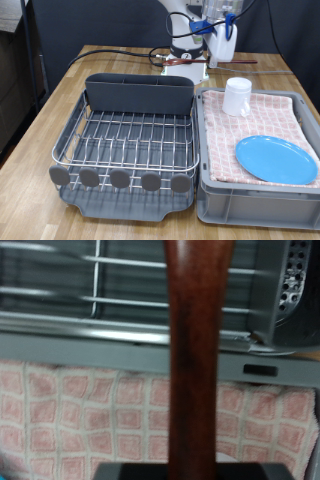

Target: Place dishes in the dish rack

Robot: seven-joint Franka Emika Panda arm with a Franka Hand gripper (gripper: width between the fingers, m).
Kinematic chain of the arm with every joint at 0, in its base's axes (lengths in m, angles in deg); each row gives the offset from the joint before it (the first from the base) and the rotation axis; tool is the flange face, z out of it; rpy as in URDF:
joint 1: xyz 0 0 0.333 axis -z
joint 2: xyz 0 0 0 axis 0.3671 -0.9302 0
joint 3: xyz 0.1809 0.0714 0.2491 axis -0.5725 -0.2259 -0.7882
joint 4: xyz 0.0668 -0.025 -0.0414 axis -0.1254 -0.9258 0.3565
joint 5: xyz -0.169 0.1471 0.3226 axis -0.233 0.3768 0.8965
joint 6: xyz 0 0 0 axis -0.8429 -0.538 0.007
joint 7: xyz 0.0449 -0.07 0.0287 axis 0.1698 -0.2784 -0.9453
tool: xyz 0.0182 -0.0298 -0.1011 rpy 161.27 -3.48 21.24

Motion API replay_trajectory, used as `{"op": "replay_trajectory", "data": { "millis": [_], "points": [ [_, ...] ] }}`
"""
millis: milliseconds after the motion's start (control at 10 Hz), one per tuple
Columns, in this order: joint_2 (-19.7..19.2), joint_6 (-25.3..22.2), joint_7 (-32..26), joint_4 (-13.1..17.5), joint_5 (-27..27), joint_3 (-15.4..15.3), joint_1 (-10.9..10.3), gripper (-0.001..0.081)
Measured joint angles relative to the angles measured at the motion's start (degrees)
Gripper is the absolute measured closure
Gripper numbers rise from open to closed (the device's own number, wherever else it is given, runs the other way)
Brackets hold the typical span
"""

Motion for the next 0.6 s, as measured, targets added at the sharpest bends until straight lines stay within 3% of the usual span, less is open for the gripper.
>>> {"op": "replay_trajectory", "data": {
  "millis": [400, 600],
  "points": [
    [7.4, -2.1, -2.5, -5.7, 1.7, 6.6, 0.0, 0.0728],
    [10.4, -4.4, -8.6, -7.5, 4.9, 12.0, -0.2, 0.0728]
  ]
}}
